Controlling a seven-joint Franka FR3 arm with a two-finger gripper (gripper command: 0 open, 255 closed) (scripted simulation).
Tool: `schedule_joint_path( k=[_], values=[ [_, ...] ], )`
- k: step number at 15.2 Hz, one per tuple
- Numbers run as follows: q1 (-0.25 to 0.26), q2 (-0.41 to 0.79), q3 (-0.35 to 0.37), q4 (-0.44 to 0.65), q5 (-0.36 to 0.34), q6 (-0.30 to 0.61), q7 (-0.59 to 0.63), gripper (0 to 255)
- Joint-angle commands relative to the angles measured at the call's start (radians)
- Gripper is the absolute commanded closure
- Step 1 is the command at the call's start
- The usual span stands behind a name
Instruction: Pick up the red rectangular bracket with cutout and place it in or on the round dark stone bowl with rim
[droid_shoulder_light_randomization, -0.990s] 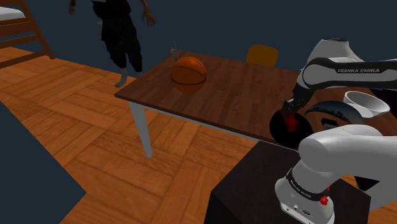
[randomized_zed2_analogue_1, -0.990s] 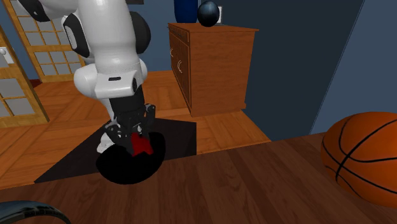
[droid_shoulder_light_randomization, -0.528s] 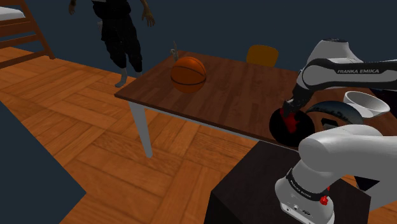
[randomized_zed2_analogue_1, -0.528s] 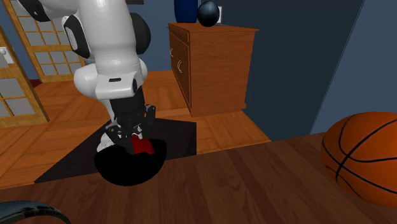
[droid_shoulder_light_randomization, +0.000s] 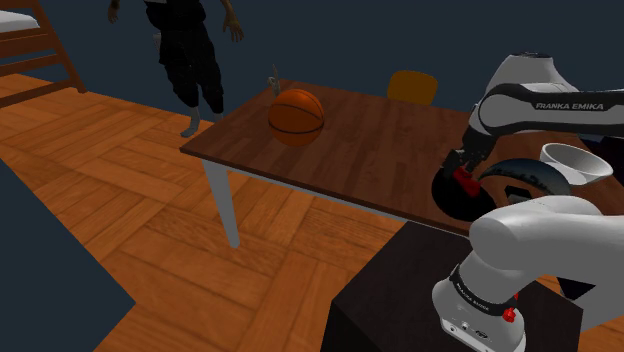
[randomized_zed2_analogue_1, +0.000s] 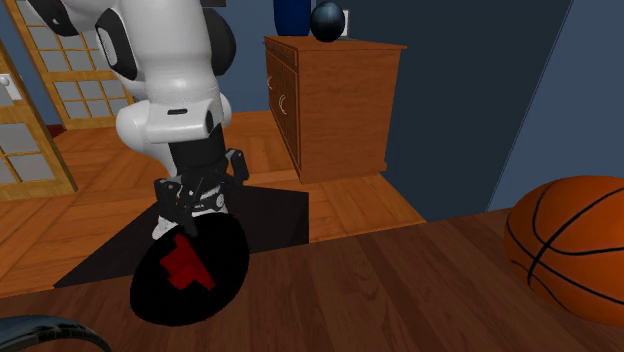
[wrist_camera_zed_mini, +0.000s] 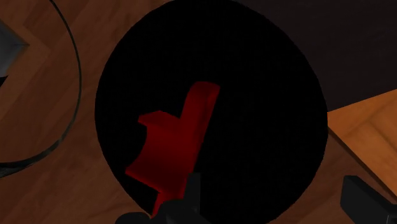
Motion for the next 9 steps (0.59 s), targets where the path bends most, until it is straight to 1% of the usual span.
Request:
schedule_joint_path(
  k=[1, 2, 9],
  values=[
    [0.008, -0.03, 0.022, 0.045, 0.023, -0.076, -0.003, 0],
    [0.011, -0.039, 0.031, 0.067, 0.032, -0.107, -0.004, 0],
    [0.011, -0.039, 0.031, 0.067, 0.032, -0.107, -0.004, 0]
  ],
)
